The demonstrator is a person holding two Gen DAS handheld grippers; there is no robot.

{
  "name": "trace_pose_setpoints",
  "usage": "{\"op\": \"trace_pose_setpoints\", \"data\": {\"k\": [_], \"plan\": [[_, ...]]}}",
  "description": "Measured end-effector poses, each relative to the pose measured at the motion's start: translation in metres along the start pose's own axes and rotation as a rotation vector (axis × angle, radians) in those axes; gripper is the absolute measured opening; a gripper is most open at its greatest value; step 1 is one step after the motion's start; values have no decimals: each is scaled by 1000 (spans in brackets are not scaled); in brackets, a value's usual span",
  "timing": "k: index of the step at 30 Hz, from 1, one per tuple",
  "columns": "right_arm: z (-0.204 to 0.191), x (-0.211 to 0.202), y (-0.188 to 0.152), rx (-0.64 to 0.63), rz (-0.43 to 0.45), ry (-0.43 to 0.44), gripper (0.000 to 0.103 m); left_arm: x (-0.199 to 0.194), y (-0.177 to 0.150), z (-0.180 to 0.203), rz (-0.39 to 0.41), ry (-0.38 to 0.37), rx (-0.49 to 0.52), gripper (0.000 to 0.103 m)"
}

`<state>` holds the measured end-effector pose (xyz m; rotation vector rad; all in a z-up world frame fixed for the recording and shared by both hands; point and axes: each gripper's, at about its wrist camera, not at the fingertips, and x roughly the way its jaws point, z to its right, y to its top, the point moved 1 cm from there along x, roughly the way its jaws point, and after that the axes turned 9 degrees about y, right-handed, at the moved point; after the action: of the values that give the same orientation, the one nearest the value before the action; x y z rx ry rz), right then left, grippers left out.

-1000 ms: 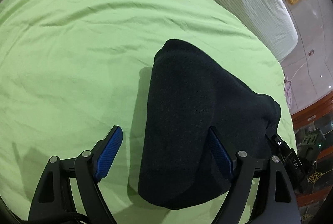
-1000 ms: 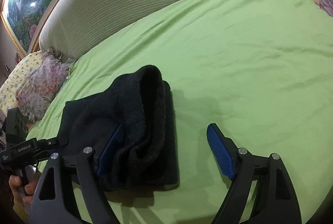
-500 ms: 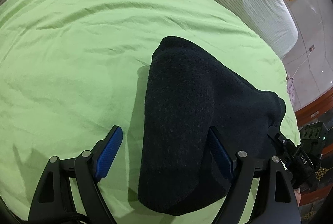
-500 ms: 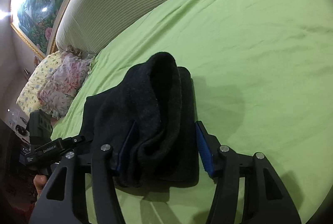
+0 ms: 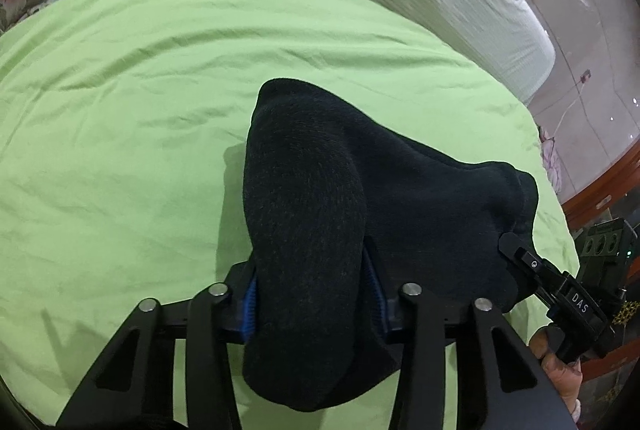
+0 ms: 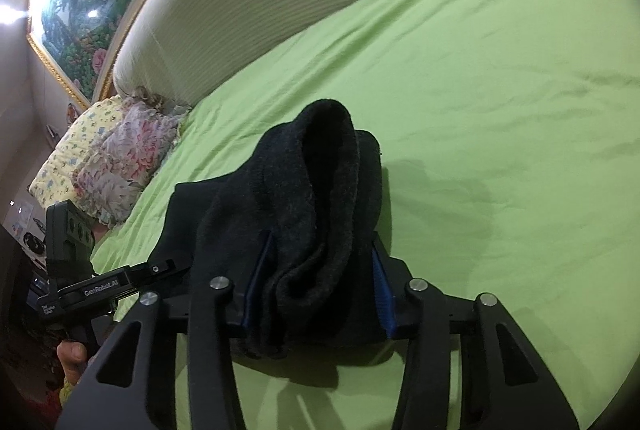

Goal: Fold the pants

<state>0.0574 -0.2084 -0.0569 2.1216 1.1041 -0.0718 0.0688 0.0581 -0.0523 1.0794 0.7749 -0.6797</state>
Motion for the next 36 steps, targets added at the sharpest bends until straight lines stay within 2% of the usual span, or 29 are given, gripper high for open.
{"op": "trace_pose_setpoints", "data": {"k": [4, 7, 14, 19, 23, 27, 29, 31, 32, 34, 36], "plan": [[-16, -4, 3, -31, 19, 25, 43, -14, 0, 1, 21, -20, 3, 35], [-28, -5, 8, -50, 27, 55, 42, -27, 3, -1, 39, -37, -8, 35], [-58, 30, 24, -93, 17, 143, 42, -64, 16, -22, 152, 29, -26, 35], [-82, 70, 33, -157, -15, 161, 42, -60, 31, -56, 169, 73, -90, 35], [-90, 98, 33, -183, -63, 115, 44, -42, 39, -79, 139, 104, -122, 36], [-85, 105, 30, -197, -73, 54, 50, -32, 36, -97, 122, 116, -154, 47], [-77, 103, 28, -183, -73, 44, 52, -31, 32, -101, 130, 130, -157, 60], [-70, 101, 28, -176, -73, 20, 53, -31, 31, -102, 147, 159, -152, 66], [-66, 100, 28, -172, -73, 8, 53, -31, 29, -102, 150, 165, -150, 73], [-58, 96, 27, -156, -66, -3, 54, -31, 27, -103, 150, 165, -155, 75], [-52, 93, 26, -143, -57, -9, 63, -31, 26, -103, 151, 172, -155, 76]]}}
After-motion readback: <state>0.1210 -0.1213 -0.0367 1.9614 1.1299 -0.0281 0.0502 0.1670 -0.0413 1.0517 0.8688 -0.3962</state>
